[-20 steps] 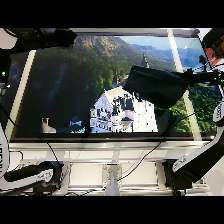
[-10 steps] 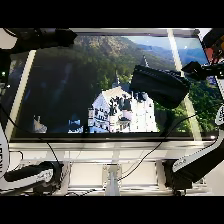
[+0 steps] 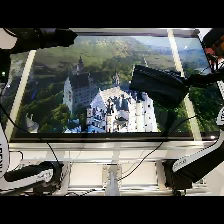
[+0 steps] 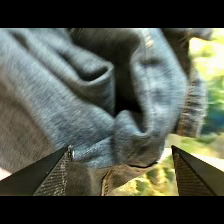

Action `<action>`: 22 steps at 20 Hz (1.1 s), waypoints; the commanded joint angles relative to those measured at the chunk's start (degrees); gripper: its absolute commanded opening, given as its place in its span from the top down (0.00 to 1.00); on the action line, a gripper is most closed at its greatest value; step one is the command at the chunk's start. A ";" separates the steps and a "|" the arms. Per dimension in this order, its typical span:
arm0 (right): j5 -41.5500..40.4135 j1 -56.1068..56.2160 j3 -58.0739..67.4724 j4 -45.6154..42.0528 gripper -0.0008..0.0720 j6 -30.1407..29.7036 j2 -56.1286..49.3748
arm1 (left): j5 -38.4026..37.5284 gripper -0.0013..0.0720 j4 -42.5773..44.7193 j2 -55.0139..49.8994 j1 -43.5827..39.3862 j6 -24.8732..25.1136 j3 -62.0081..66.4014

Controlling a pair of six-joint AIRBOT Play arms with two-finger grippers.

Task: Fold the clothes and pants, and hang the long-sleeved shirts on hangers.

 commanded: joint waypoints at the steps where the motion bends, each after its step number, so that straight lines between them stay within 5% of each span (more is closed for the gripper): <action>1: 3.34 0.85 0.02 -0.70 0.04 -4.48 0.63 | 0.02 0.86 0.04 0.00 0.02 0.04 0.02; 14: 2.54 -2.12 -11.82 -3.80 0.07 -4.68 8.13 | 0.02 0.86 0.04 0.00 0.02 0.04 0.02; 19: -12.24 1.03 -13.42 -8.17 0.07 -4.90 7.87 | 0.07 0.86 0.02 0.00 0.02 0.02 0.02; 22: -25.77 5.57 -13.38 -10.21 0.07 2.54 7.58 | 0.09 0.86 0.00 0.00 0.00 0.00 0.02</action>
